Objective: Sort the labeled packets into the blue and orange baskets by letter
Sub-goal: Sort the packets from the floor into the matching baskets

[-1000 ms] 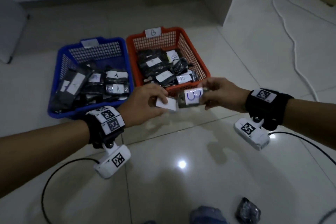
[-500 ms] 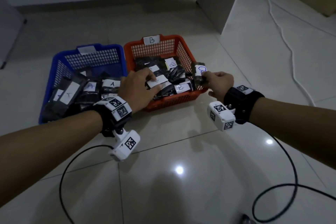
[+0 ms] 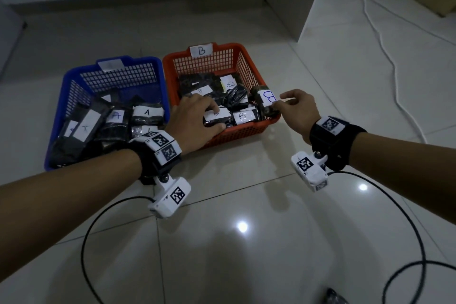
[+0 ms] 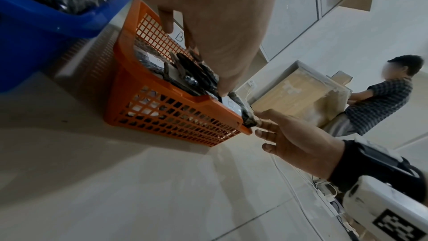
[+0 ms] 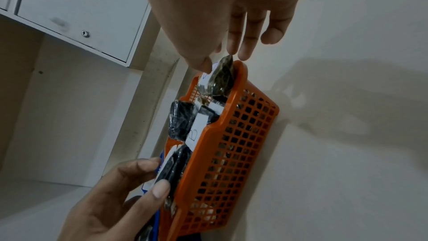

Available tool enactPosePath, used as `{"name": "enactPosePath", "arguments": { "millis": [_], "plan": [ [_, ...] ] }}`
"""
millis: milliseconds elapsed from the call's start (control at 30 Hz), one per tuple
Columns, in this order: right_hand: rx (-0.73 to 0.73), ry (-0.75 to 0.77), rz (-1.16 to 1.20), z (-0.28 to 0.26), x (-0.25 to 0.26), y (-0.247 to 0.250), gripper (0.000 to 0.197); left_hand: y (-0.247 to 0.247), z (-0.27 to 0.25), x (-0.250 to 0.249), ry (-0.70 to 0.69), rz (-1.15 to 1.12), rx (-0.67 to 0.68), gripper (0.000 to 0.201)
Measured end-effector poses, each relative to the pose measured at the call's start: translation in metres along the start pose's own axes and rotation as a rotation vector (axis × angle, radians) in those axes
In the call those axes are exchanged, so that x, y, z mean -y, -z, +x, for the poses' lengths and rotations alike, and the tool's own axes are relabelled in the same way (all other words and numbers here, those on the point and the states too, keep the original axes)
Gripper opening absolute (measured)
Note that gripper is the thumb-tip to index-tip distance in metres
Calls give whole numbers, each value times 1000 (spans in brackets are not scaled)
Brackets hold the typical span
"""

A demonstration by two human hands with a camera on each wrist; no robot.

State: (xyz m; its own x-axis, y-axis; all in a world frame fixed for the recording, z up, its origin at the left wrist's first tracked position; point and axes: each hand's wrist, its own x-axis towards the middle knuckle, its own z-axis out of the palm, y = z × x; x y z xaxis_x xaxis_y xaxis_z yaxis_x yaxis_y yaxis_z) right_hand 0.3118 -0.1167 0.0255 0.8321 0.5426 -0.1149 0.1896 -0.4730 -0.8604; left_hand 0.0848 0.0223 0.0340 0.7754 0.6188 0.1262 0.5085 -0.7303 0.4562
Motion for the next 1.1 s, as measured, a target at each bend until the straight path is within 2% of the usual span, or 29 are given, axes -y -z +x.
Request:
{"name": "enactPosePath", "arguments": {
  "millis": [133,300,367,433,500,600,667,733,833,933,1100],
  "plan": [
    [38,32,-64,-15,-13,17,31,2,-9,-11,-69,48,-50,43],
    [83,111,-206,-50,-44,48,23,0,-22,-49,-254,19,-64,43],
    [208,152,-321,-73,-60,62,17,-7,-30,-66,-356,-20,-3,39],
    [420,167,-439,-96,-75,76,12,-19,-39,-80,-466,-66,76,34],
    [657,148,-531,-117,-87,89,12,-31,-46,-89,-498,-175,251,26],
    [945,45,-617,-145,-102,105,20,-48,-54,-97,-413,-272,667,20],
    [1052,-5,-656,-162,-112,112,40,-59,-57,-100,-405,-210,888,18],
    [1133,14,-697,-179,-122,116,55,-68,-61,-102,-402,-132,1045,22],
    [1254,174,-811,-195,-132,120,66,-76,-63,-102,-396,-39,1163,31],
    [1284,290,-869,-199,-131,122,63,-79,-64,-96,-344,15,1234,32],
    [1301,321,-886,-196,-131,120,49,-72,-64,-88,-209,0,1460,38]
  ]
}}
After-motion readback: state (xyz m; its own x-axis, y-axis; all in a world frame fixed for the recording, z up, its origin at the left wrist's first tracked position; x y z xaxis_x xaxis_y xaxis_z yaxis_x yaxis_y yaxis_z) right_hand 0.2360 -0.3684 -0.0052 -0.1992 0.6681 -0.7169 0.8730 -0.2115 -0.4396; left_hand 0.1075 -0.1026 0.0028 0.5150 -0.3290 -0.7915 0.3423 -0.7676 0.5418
